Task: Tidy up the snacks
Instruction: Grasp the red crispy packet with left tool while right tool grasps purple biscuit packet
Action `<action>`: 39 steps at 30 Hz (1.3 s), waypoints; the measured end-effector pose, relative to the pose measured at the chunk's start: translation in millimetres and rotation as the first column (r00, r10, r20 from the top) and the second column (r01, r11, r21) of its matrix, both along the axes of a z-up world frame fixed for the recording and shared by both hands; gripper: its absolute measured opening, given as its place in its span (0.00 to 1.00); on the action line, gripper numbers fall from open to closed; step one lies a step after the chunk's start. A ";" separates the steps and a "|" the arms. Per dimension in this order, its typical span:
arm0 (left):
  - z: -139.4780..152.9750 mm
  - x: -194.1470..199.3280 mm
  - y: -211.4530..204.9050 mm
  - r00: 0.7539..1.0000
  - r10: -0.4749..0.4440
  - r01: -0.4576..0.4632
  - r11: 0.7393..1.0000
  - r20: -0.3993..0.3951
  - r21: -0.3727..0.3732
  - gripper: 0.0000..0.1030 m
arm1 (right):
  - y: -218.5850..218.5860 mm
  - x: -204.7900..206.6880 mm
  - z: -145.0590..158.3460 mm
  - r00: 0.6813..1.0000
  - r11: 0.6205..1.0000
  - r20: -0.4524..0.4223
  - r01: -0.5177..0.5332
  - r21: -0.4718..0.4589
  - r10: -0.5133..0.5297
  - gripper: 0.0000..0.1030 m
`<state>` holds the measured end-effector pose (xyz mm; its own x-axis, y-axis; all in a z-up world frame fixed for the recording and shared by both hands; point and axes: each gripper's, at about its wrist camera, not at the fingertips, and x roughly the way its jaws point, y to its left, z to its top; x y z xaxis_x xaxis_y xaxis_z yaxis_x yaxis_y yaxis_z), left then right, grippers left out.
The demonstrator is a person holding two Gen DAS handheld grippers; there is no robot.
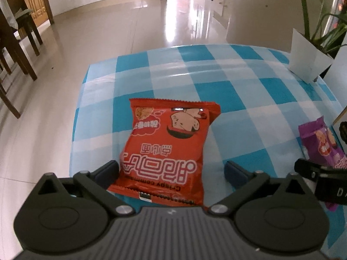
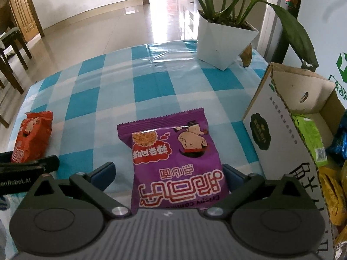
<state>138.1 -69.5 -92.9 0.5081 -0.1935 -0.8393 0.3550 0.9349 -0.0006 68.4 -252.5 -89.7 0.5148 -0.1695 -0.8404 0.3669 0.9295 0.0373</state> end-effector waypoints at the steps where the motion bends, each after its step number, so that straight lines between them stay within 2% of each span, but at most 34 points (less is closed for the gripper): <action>1: -0.4 0.8 0.4 1.000 0.002 -0.002 1.000 -0.003 -0.004 1.00 | 0.8 0.0 -0.3 1.000 1.000 -0.001 -0.003 -0.005 0.003 1.00; 4: -1.6 5.3 4.5 0.999 0.026 -0.027 0.999 -0.035 -0.038 1.00 | 1.0 -0.1 -0.3 1.000 1.000 -0.001 -0.004 -0.007 0.004 1.00; 8: -1.2 5.5 3.6 0.999 0.012 -0.013 1.000 -0.036 -0.029 1.00 | 0.8 -0.7 -0.2 1.000 1.000 -0.002 -0.006 -0.008 0.006 1.00; 10: -1.1 5.7 3.9 0.999 0.008 -0.009 1.000 -0.033 -0.028 0.99 | 1.5 -1.5 0.5 1.000 1.000 -0.003 -0.005 -0.021 0.005 0.94; 11: -0.7 5.0 3.8 1.000 0.007 -0.007 1.000 -0.029 -0.031 0.97 | 1.7 -1.9 1.2 1.000 0.999 -0.005 -0.005 -0.033 0.004 0.91; 12: 0.2 3.7 3.3 1.000 0.003 -0.004 1.000 -0.020 -0.031 0.94 | 2.0 -2.6 2.2 1.000 0.999 -0.001 -0.009 -0.049 0.009 0.82; 13: 1.6 2.6 2.3 1.000 -0.005 0.005 0.999 -0.010 -0.034 0.85 | 1.4 -2.8 3.5 1.000 0.999 0.010 -0.018 -0.048 0.018 0.76; 14: 3.8 1.8 1.1 1.000 -0.014 0.014 0.999 -0.006 -0.041 0.74 | 0.2 -2.9 5.0 1.000 0.999 0.013 -0.017 -0.043 0.017 0.73; 17: 9.7 -1.7 -3.3 1.000 -0.023 0.023 0.999 -0.001 -0.044 0.67 | -2.2 -3.7 6.9 1.000 1.000 0.021 -0.014 -0.022 0.015 0.73; 22: 14.3 -10.3 -6.6 0.999 -0.046 0.047 0.998 0.016 -0.036 0.64 | -2.2 -4.7 12.8 0.999 1.000 0.041 -0.024 0.015 0.024 0.72; 28: 30.5 -20.3 -0.5 0.999 -0.024 0.027 0.997 0.035 -0.066 0.64 | 4.2 -7.8 27.0 0.996 0.998 0.078 -0.044 0.036 0.041 0.72; 32: 41.7 -30.3 7.1 0.999 0.009 -0.005 0.997 0.050 -0.078 0.64 | 11.5 -16.0 42.8 0.992 0.997 0.110 -0.073 0.033 0.069 0.72; 39: 67.6 -60.9 22.4 0.993 0.080 -0.067 0.986 0.085 -0.150 0.64 | 21.5 -37.2 69.9 0.980 0.993 0.161 -0.117 0.013 0.114 0.72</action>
